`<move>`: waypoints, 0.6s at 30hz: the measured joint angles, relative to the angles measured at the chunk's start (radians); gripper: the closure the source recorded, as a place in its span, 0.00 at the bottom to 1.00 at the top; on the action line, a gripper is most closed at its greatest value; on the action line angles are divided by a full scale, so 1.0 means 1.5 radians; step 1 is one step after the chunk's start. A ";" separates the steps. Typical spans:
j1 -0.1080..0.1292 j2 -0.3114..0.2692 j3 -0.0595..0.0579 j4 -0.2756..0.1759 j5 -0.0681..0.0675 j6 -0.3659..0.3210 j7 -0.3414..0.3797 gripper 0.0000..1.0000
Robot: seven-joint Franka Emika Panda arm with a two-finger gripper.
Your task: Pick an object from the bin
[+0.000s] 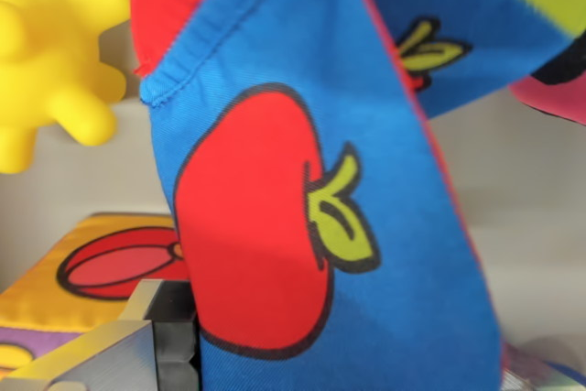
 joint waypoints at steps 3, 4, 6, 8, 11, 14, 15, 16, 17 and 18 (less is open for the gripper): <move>0.000 -0.022 0.001 -0.002 0.007 -0.020 -0.005 1.00; 0.000 -0.030 0.001 -0.002 0.010 -0.028 -0.007 1.00; 0.000 -0.045 0.002 -0.002 0.014 -0.042 -0.011 1.00; 0.000 -0.056 0.002 -0.002 0.017 -0.053 -0.013 1.00; 0.000 -0.079 0.002 -0.002 0.023 -0.076 -0.016 1.00; 0.001 -0.102 0.002 -0.001 0.028 -0.100 -0.020 1.00; 0.001 -0.106 0.002 -0.001 0.029 -0.104 -0.021 1.00; 0.001 -0.114 0.002 0.000 0.030 -0.112 -0.022 1.00; 0.001 -0.121 0.002 0.001 0.031 -0.121 -0.023 1.00; 0.001 -0.128 0.002 0.003 0.033 -0.129 -0.024 1.00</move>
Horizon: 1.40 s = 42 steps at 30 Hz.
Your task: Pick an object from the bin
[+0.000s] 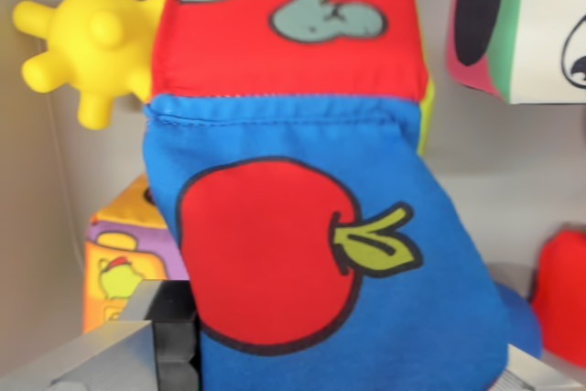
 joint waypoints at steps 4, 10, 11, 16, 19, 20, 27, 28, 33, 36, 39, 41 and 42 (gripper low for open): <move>0.000 -0.026 0.000 0.006 0.005 -0.032 -0.003 1.00; 0.001 -0.058 0.000 0.017 0.010 -0.075 -0.007 1.00; 0.001 -0.063 0.000 0.020 0.011 -0.083 -0.008 1.00; 0.001 -0.089 0.000 0.032 0.013 -0.121 -0.010 1.00; 0.001 -0.102 0.000 0.040 0.015 -0.141 -0.011 1.00; 0.001 -0.106 0.000 0.043 0.015 -0.149 -0.012 1.00; 0.001 -0.129 0.000 0.063 0.017 -0.191 -0.013 1.00; 0.001 -0.132 -0.001 0.066 0.018 -0.198 -0.014 1.00; 0.001 -0.144 -0.001 0.078 0.018 -0.221 -0.014 1.00; 0.001 -0.149 -0.001 0.085 0.019 -0.234 -0.015 1.00; 0.001 -0.153 -0.002 0.090 0.019 -0.243 -0.015 1.00; 0.001 -0.155 -0.002 0.094 0.019 -0.249 -0.015 1.00; 0.001 -0.157 -0.002 0.095 0.019 -0.252 -0.015 1.00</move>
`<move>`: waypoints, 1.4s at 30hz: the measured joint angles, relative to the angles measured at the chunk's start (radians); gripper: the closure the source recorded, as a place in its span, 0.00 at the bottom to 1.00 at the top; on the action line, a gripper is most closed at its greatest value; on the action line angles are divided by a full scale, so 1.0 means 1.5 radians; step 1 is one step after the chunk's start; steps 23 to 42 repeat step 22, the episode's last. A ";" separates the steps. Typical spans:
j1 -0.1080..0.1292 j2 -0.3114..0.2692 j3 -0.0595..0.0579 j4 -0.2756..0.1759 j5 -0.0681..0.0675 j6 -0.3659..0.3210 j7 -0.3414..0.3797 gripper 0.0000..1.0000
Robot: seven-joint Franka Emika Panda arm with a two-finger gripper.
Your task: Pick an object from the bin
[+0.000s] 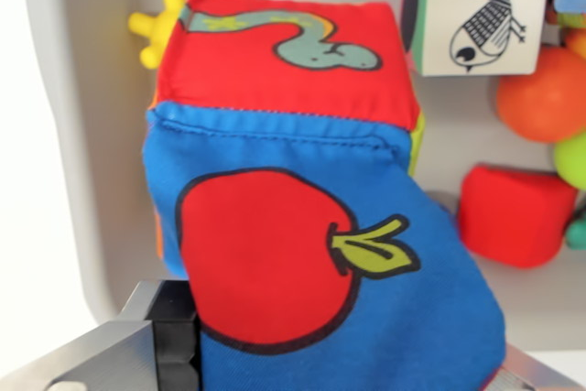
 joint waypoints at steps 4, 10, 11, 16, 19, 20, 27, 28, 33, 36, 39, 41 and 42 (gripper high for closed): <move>0.000 -0.003 0.000 0.005 0.000 -0.008 0.000 1.00; 0.000 -0.003 0.000 0.007 0.000 -0.012 0.000 1.00; 0.000 -0.003 0.000 0.007 0.000 -0.012 0.000 1.00; 0.000 -0.002 0.000 0.007 0.000 -0.012 0.000 1.00; 0.000 -0.002 0.000 0.007 0.000 -0.012 0.000 1.00; 0.000 -0.002 0.000 0.007 0.000 -0.012 0.000 1.00; 0.000 -0.002 0.000 0.007 0.000 -0.012 0.000 1.00; 0.000 -0.002 0.000 0.007 0.000 -0.012 0.000 1.00; 0.000 -0.002 0.000 0.007 0.000 -0.012 0.000 1.00; 0.000 -0.002 0.000 0.007 0.000 -0.012 0.000 1.00; 0.000 -0.002 0.000 0.007 0.000 -0.012 0.000 1.00; 0.000 -0.002 0.000 0.007 0.000 -0.012 0.000 1.00; 0.000 -0.002 0.000 0.007 0.000 -0.012 0.000 1.00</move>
